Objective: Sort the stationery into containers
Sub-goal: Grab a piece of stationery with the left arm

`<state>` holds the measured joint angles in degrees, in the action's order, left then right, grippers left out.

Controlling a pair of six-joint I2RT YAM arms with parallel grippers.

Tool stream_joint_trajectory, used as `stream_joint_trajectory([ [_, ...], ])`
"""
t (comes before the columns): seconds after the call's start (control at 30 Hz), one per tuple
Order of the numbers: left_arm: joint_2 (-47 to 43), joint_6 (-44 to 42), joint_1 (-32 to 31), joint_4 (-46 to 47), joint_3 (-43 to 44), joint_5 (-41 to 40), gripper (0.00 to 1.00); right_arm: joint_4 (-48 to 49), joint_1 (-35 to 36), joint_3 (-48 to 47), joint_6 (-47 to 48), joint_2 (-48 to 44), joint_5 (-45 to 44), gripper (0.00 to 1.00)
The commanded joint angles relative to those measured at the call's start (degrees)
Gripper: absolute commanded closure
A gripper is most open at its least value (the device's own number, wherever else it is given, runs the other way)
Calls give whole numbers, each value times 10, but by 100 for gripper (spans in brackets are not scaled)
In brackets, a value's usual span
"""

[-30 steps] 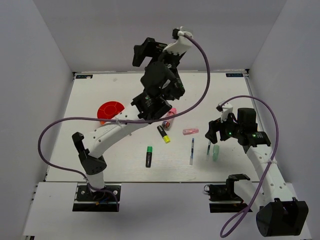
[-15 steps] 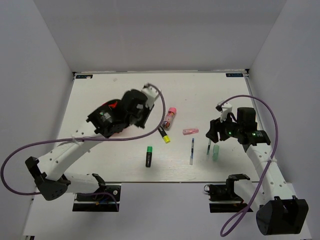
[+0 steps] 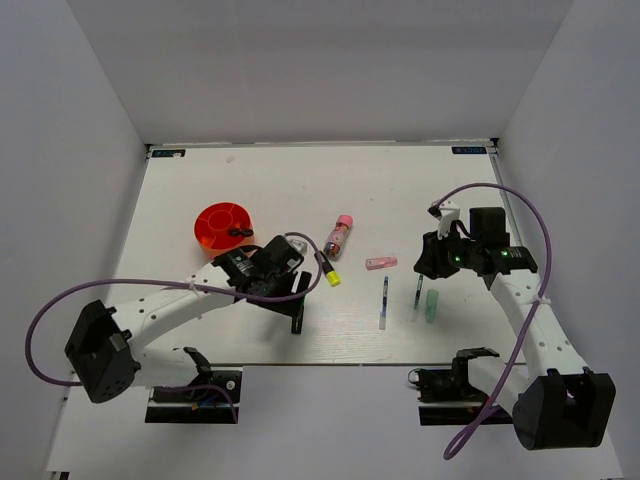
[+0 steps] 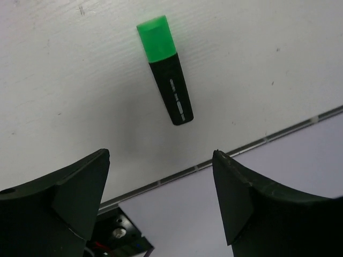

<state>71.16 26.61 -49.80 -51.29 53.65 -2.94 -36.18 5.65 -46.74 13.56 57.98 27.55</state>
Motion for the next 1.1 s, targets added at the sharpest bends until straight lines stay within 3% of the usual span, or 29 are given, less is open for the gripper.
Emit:
stream_joint_trajectory([
  [0.0, 30, 55, 8, 75, -17, -2, 12, -6, 1, -20, -6, 1, 0, 62],
  [0.2, 92, 102, 22, 155, -21, -7, 14, -1, 1, -16, -7, 1, -9, 62],
  [0.77, 223, 124, -5, 142, 35, -132, 23, 0, -1, -11, -2, -8, -11, 62],
  [1.07, 244, 142, -17, 157, 20, -141, 31, 1, -2, -9, -3, -15, -13, 62],
])
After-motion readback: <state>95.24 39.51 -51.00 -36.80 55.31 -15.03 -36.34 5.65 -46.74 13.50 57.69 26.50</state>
